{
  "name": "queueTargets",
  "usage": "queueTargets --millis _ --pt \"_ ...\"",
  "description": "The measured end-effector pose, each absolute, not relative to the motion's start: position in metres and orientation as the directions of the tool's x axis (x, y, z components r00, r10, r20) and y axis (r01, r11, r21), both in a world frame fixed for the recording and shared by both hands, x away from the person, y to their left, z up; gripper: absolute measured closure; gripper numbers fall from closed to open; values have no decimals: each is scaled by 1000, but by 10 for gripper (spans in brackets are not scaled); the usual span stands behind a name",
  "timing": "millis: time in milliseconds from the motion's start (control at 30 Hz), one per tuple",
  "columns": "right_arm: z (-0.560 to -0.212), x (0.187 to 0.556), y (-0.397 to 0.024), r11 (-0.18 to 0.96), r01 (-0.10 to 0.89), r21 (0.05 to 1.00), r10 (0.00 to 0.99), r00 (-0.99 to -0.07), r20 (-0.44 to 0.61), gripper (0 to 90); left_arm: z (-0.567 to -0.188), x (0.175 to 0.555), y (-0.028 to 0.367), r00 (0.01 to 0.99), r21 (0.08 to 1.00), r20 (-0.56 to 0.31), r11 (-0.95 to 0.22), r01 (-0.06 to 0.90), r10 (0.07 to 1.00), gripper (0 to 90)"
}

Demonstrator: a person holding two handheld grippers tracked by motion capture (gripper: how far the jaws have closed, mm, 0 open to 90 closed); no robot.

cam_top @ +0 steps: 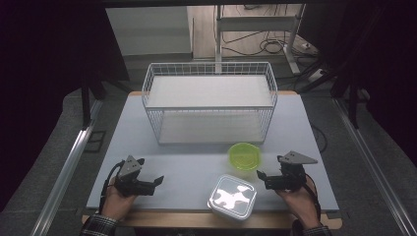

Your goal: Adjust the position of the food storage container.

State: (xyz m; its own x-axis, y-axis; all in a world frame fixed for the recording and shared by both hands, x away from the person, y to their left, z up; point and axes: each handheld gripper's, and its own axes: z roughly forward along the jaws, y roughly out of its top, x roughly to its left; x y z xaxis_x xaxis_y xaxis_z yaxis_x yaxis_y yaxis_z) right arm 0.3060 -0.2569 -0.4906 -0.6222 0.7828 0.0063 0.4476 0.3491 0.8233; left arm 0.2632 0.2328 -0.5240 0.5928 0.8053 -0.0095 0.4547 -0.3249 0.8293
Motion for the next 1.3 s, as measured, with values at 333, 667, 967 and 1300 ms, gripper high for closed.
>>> queueTargets --millis 333,667,967,1300 --pt "-472 308 -252 372 419 828 743 -669 5 360 -524 262 230 605 830 6 -341 441 796 28" --pt "-460 316 -227 480 394 783 654 -756 -21 746 -525 263 226 609 821 31 -368 436 792 27" --pt "-461 327 -208 533 380 756 613 -789 -36 895 -525 263 225 608 819 32 -369 439 793 27" --pt "-462 341 -186 533 367 762 581 -814 -15 896 -526 262 222 615 807 48 -393 440 787 27"
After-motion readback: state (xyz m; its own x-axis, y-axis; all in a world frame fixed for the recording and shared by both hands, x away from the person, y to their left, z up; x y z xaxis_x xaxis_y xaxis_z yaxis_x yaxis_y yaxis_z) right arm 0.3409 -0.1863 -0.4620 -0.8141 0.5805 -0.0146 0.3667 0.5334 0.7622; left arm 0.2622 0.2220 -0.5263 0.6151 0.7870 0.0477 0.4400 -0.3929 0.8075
